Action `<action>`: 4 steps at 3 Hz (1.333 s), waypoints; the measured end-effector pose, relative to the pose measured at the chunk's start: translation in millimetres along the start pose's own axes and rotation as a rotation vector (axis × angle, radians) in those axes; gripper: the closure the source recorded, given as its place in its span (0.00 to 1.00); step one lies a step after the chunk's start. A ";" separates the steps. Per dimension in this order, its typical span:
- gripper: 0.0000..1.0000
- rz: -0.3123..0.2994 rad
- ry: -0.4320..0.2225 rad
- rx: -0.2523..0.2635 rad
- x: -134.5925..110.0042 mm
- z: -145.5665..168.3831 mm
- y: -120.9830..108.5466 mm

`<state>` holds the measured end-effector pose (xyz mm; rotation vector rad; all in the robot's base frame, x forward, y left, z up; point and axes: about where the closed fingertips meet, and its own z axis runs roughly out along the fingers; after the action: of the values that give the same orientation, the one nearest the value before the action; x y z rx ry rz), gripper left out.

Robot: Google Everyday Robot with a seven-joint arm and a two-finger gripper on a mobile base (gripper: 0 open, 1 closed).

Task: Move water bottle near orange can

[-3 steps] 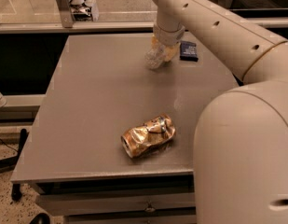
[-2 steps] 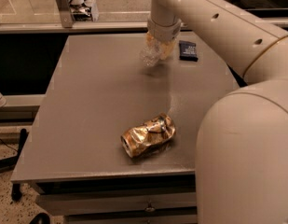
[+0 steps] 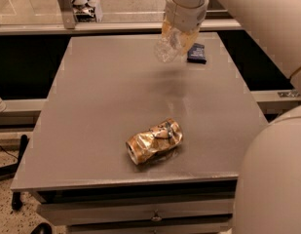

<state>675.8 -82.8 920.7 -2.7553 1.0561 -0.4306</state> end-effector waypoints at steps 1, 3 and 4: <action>1.00 -0.005 -0.011 -0.001 4.5 -22.1 28.9; 1.00 -0.015 -0.053 0.011 15.9 -13.1 91.5; 1.00 -0.018 -0.082 0.019 15.6 0.8 113.5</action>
Offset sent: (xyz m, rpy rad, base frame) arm -0.0644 -0.0951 0.0093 0.0133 0.0278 0.0307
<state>615.9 -177.1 895.0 -2.7422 1.0033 -0.3256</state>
